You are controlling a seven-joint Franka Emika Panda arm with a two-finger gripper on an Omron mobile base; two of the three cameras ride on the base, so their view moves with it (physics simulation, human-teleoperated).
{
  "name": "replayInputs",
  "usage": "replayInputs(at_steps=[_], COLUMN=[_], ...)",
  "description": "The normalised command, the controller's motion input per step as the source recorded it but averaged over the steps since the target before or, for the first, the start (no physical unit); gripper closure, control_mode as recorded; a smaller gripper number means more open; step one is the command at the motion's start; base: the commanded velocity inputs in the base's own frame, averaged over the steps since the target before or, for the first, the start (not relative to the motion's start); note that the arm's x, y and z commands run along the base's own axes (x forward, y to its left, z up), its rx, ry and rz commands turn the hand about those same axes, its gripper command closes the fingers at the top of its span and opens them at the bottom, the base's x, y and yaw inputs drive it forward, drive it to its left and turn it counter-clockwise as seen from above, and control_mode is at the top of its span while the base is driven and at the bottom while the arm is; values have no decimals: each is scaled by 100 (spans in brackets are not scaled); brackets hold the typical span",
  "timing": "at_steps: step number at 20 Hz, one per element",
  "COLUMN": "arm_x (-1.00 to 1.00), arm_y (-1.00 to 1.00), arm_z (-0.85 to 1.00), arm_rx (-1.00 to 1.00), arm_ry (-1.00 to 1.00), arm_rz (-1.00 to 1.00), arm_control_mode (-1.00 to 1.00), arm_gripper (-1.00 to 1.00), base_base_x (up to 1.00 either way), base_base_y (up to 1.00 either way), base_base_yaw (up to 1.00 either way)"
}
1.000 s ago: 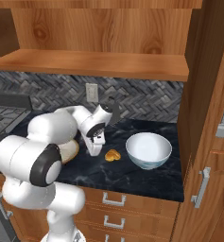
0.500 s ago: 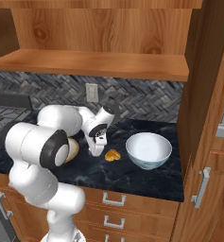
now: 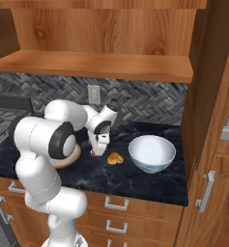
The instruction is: Pick both bowls and place them on the counter. Then place the cupcake in one bowl and place the bread in the other bowl.
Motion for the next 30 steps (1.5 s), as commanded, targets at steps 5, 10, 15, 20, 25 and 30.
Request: replayInputs(at_steps=[5, 10, 15, 20, 25, 30], arm_x=[15, 7, 3, 1, 0, -2], arm_y=[-5, -14, -13, -5, 0, 0], arm_z=[-12, -15, -17, -14, -10, -8], arm_rx=[-2, -1, 0, 0, 0, 0], arm_ry=[11, 10, 9, 7, 4, 2], arm_rz=[-1, 0, 0, 0, 0, 0], arm_control_mode=[-100, -100, -100, -100, -100, -100], arm_gripper=[-100, -100, -100, -100, -100, -100], base_base_x=[0, 0, 0, 0, 0, 0], base_base_y=[0, 0, 0, 0, 0, 0], base_base_yaw=[0, 0, 0, 0, 0, 0])
